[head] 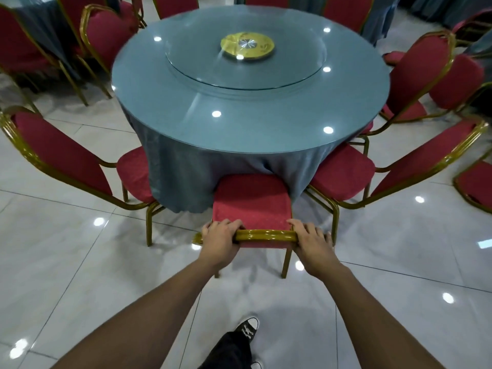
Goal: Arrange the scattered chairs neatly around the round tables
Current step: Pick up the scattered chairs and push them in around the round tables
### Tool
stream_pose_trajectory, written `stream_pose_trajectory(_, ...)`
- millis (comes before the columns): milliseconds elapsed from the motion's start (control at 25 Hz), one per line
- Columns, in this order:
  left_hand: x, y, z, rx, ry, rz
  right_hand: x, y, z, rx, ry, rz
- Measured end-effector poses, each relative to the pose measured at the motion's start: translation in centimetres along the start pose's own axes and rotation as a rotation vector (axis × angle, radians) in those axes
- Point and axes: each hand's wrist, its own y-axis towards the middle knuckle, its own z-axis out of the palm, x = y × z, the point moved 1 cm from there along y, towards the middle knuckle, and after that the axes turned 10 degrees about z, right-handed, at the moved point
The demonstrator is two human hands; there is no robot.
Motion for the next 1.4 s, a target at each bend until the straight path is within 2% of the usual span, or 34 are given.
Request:
stream_pose_trajectory(400,2.7,11.0,-1.9,-0.002,-0.013,-0.022,2.0,10.6,-3.5,0.001,0.024,0.011)
stream_pose_trajectory(600,3.1,12.5,-2.3,0.002,-0.024,-0.018,2.2,12.0,-3.8,0.002,0.042,-0.002)
stream_pose_trajectory(760,2.0,11.7,-3.3,0.067,-0.027,-0.02,2.2,11.4,-4.1,-0.032,0.034,0.006)
stream_pose_trajectory(1000,-1.8,10.4,-5.9,0.063,-0.076,0.186,2.3,9.0,-5.6,-0.047,0.26,0.007)
stream_pose_trajectory(1200,-7.0,12.0,-7.4,0.01,-0.041,0.346,0.4,7.2,-8.2,-0.208,0.344,0.055)
stream_pose_trajectory(1400,-13.9,14.3,-6.8,-0.016,-0.06,0.507,-4.6,5.2,-11.0,-0.388,0.394,0.161)
